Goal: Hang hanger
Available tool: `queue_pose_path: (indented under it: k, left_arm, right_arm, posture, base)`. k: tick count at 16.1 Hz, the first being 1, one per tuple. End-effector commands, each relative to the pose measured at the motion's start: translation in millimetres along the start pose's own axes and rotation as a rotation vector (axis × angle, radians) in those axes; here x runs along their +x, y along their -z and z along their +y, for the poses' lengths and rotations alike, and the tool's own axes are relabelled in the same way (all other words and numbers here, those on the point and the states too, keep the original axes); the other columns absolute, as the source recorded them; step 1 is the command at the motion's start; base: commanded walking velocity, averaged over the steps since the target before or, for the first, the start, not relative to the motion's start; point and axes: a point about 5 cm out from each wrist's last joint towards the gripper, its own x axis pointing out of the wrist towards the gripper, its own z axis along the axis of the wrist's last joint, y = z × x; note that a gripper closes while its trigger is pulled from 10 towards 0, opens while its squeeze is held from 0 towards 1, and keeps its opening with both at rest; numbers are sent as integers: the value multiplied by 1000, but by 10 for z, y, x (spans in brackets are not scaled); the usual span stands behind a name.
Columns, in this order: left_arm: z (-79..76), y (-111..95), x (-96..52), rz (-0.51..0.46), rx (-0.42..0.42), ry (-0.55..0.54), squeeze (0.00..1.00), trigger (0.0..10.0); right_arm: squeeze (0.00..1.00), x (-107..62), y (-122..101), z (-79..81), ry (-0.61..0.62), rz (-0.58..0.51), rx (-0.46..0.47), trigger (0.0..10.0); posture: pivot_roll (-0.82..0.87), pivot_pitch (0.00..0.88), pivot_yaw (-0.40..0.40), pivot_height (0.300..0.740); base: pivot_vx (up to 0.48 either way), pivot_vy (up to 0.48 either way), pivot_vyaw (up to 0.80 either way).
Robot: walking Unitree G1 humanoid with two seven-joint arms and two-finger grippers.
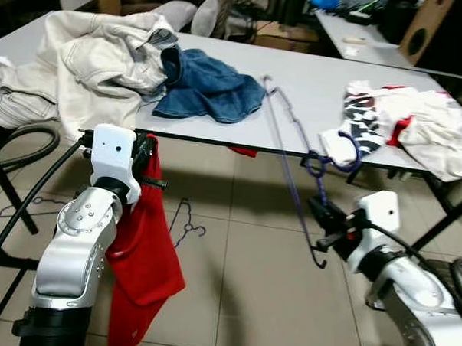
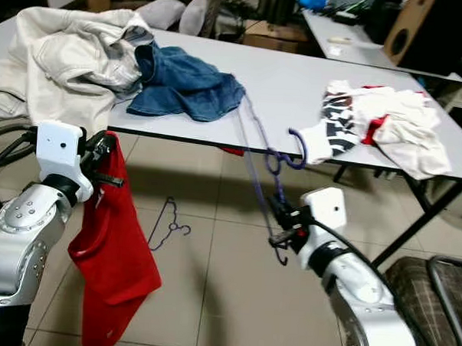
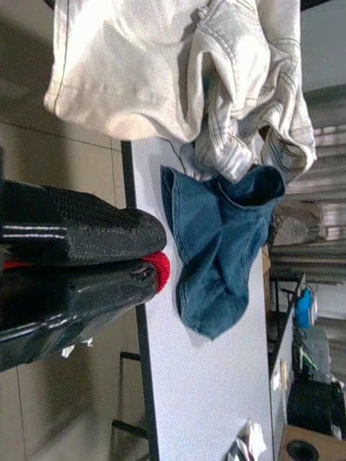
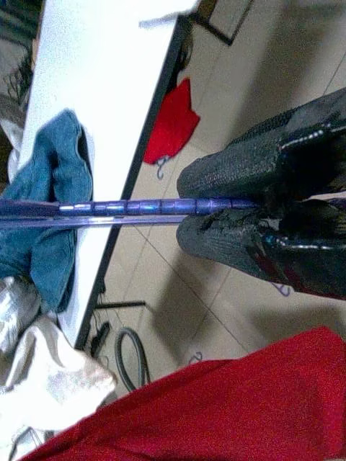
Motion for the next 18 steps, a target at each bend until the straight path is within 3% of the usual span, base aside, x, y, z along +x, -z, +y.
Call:
queue_pose_path:
  k: [1,7,9,13,16,18]
  left_arm:
    - [-6,-88,7,-40,12,9,0,10000]
    - [24,-126,46,-45,22,21,0,10000]
    - [81,-185,87,-61,34,17,0,10000]
    - [153,-324,230,-95,72,41,0,10000]
    - [202,-470,434,-121,102,53,0,10000]
    - [233,-720,622,-183,143,80,0,10000]
  right_arm:
    - [0,-12,-25,-14,-2,-2,-16,10000]
    - [0,-52,-19,-13,-8,15,-23,10000]
    - [0,-67,-54,-15,-61,10,-77,10000]
    - [0,-251,-176,-133,-238,61,-206,10000]
    - [0,-481,-269,-153,-492,167,-290,10000]
    - [0,-460,-310,-182,-562,197,-330,10000]
  posture:
    - [-29,0,-74,740]
    - [-35,0,-55,740]
    - [-34,0,-49,740]
    - [-32,0,-43,740]
    - [-36,0,-44,740]
    - [-34,0,-52,740]
  base:
    - [319,0,0]
    - [318,0,-400]
    - [332,0,0]
    - [344,0,0]
    - [345,0,0]
    - [345,0,0]
